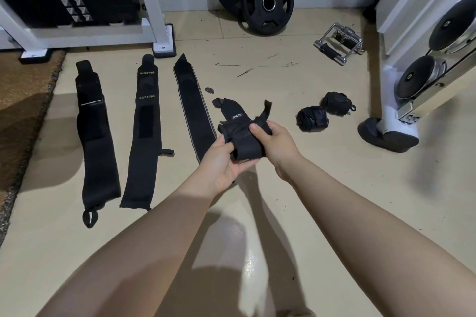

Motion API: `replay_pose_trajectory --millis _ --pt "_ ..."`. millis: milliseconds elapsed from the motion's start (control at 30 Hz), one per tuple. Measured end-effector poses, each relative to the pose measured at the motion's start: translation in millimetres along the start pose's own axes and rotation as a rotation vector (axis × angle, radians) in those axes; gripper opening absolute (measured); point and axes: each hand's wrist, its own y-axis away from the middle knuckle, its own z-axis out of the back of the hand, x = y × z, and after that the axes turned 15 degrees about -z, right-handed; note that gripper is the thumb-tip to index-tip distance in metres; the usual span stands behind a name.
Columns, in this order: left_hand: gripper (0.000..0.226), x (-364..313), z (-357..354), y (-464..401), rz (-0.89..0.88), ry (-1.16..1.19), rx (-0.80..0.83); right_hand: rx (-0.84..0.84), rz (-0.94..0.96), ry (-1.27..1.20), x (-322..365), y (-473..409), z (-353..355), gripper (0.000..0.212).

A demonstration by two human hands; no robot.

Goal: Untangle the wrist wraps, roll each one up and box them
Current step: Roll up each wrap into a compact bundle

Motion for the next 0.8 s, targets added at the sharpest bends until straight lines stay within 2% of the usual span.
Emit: replay_pose_trajectory --millis 33,133,200,333,433,467,533,600,667,733,800 --pt "0.037 0.6 -1.5 1.4 0.013 0.024 0.012 -0.042 -0.008 -0.013 -0.5 -1.7 -1.0 0.004" --pt "0.037 0.0 -5.9 3.3 0.036 0.064 0.007 -0.201 0.021 0.071 0.8 -4.3 -2.2 0.027" --pt "0.031 -3.3 -8.5 5.2 0.066 0.081 -0.022 -0.301 0.098 0.25 2.4 -4.7 -1.9 0.033" --pt "0.029 -2.6 -10.2 5.5 0.037 -0.053 -0.013 -0.436 0.201 0.662 4.6 -0.1 -0.6 0.024" --pt "0.021 1.8 -6.9 2.1 -0.017 -0.154 -0.053 -0.478 0.452 0.922 0.6 0.7 3.2 0.011" --pt "0.021 2.3 -5.8 0.5 -0.02 -0.169 -0.075 -0.481 0.589 0.994 -1.5 0.2 5.9 0.007" --pt "0.02 1.0 -4.4 -2.0 -0.022 -0.179 -0.127 -0.424 0.794 1.094 -4.6 -0.9 12.0 0.022" --pt "0.021 -1.3 -3.3 -4.2 -0.021 -0.146 -0.185 -0.204 0.81 1.249 -6.3 -0.2 18.1 0.048" --pt "0.02 -3.1 -1.2 -6.5 -0.017 -0.095 -0.226 -0.077 0.822 1.419 -9.6 -1.5 22.0 0.061" --pt "0.019 -4.0 0.6 -7.0 -0.003 -0.092 -0.222 -0.138 0.904 1.499 -11.9 -6.0 21.3 0.047" --pt "0.017 -3.1 4.0 -6.6 0.028 -0.193 -0.177 -0.131 0.849 1.409 -7.5 -6.4 17.2 0.032"
